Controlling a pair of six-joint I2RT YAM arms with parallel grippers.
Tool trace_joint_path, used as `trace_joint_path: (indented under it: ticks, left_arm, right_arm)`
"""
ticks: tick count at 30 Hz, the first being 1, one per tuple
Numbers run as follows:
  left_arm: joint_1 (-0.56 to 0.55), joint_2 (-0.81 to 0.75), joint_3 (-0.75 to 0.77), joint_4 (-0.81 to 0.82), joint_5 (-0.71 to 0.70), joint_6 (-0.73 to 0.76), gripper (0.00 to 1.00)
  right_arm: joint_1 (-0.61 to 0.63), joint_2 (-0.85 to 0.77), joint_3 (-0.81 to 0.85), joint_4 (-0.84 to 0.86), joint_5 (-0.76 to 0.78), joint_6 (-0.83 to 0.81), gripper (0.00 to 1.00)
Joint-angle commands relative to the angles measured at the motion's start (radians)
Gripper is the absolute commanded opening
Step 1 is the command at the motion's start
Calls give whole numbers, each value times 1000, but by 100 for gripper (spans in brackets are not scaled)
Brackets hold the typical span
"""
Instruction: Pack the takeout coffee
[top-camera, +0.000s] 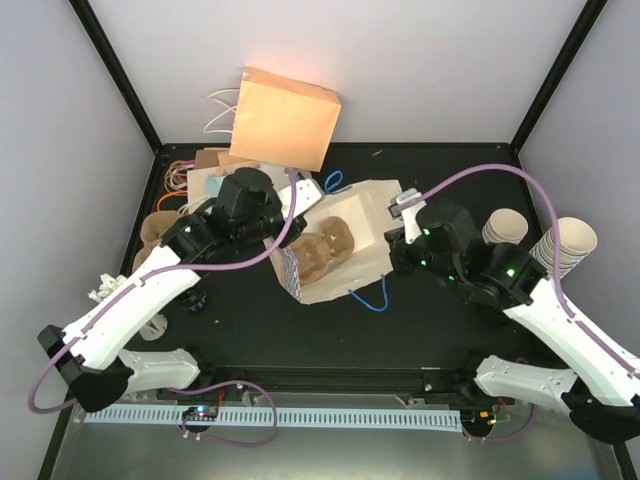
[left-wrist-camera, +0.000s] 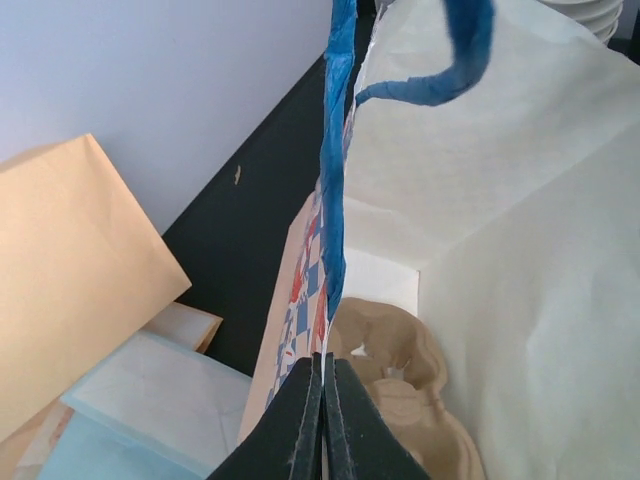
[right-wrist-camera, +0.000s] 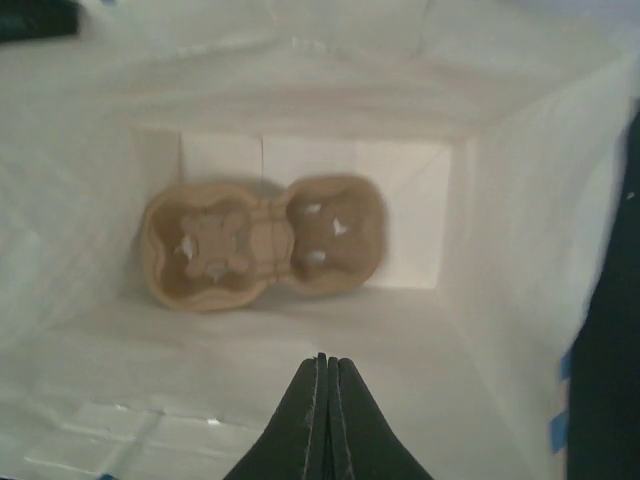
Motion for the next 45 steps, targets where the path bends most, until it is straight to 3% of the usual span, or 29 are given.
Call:
trace_joint_path:
  ticks: [1, 20, 29, 38, 45]
  left_arm:
    - [-9, -85, -58, 113, 30, 54, 2]
    - [-78, -226, -265, 233, 142, 43, 2]
    - [-117, -242, -275, 237, 161, 10, 2]
    - [-132, -233, -275, 245, 161, 8, 2]
    - [-134, -249, -295, 261, 159, 10, 2]
  right_arm:
    - [-2, 22, -57, 56, -102, 26, 1]
    - [66, -115, -415, 93, -300, 164, 1]
    - [230, -129, -460, 129, -137, 199, 1]
    - [303, -160, -490, 382, 24, -30, 1]
    - [405, -68, -505, 550, 18, -390, 1]
